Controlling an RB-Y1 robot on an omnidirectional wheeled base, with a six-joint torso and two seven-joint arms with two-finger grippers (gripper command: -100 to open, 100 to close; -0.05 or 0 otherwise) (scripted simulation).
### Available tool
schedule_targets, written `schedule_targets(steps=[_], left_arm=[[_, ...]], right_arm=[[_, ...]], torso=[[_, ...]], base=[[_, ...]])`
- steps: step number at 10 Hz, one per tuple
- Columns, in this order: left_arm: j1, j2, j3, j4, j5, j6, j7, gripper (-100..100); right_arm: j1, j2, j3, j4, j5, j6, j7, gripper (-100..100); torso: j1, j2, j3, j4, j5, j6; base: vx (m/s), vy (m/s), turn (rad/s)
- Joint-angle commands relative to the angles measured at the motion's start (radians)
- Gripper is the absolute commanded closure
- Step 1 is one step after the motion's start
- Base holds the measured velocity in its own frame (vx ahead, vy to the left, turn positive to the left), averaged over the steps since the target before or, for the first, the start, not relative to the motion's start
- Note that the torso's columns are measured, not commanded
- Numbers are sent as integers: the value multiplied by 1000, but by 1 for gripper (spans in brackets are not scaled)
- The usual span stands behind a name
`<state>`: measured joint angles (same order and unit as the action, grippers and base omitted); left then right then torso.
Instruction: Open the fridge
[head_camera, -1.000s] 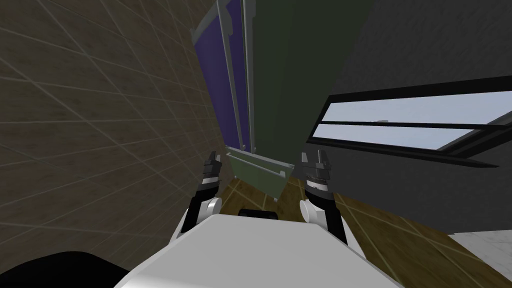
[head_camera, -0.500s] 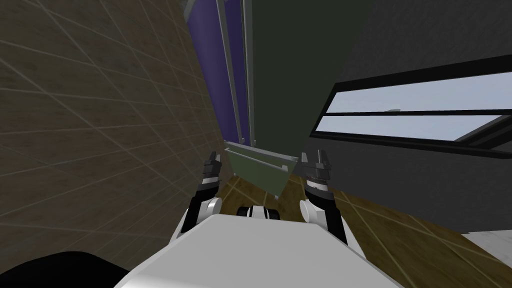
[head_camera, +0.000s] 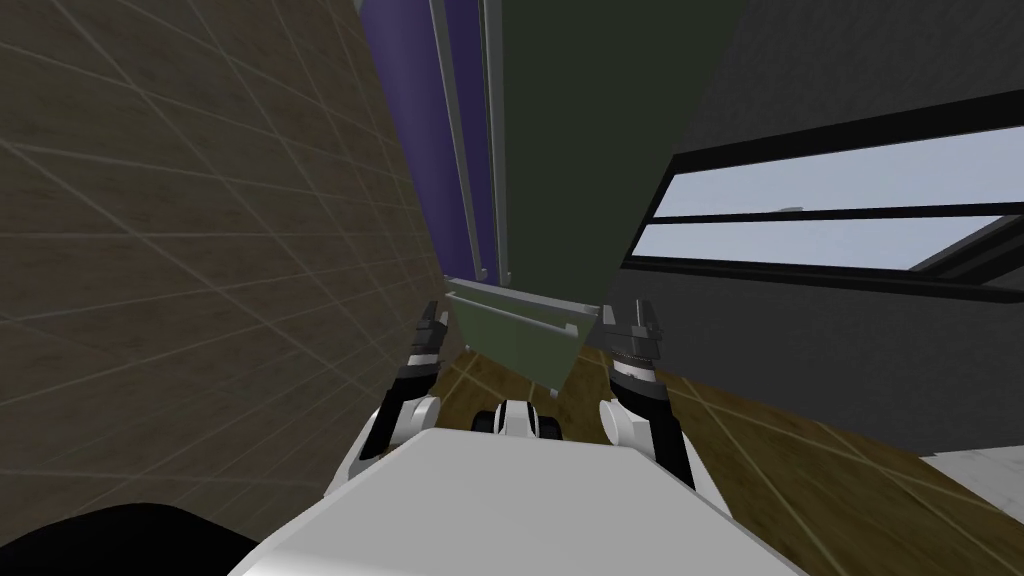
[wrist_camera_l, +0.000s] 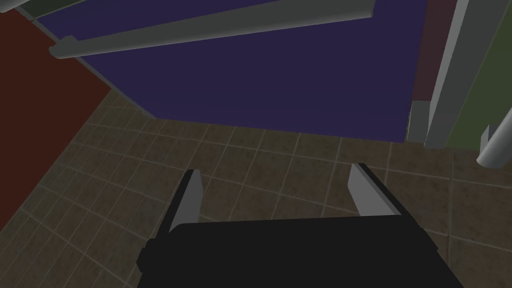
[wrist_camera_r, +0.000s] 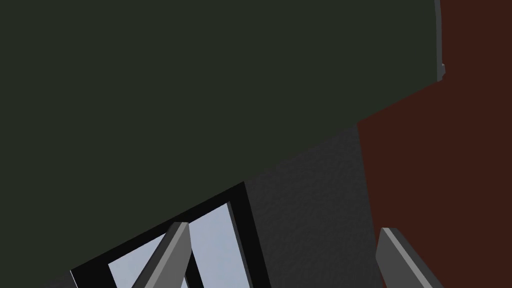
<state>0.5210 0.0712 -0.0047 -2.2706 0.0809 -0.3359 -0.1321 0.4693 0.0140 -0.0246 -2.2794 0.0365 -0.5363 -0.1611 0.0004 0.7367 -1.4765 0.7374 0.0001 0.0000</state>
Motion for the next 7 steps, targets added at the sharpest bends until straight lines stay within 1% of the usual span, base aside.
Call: schedule_targets(steps=[1, 3, 4, 6, 7], left_arm=[[-22, 52, -10, 43, -9, 17, 0, -100], [-41, 75, -18, 76, -16, 35, 0, -100], [-60, 89, -27, 110, -24, 54, 0, -100], [-79, 93, -36, 144, -31, 72, 0, -100], [-97, 89, -44, 176, -38, 90, 0, -100]], right_arm=[[0, 0, 0, 0, 0, 0, 0, 0], [0, 0, 0, 0, 0, 0, 0, 0], [0, 0, 0, 0, 0, 0, 0, 0], [0, 0, 0, 0, 0, 0, 0, 0], [0, 0, 0, 0, 0, 0, 0, 0]], torso=[[0, 0, 0, 0, 0, 0], [-1, 1, 0, 1, 0, 0], [0, 2, 1, 1, 0, 0], [0, 0, 0, 0, 0, 0], [0, 1, 0, 1, 0, 0]], base=[[39, 26, -53], [39, 26, -75], [49, 44, -101], [52, 45, -84], [59, 52, -111]])
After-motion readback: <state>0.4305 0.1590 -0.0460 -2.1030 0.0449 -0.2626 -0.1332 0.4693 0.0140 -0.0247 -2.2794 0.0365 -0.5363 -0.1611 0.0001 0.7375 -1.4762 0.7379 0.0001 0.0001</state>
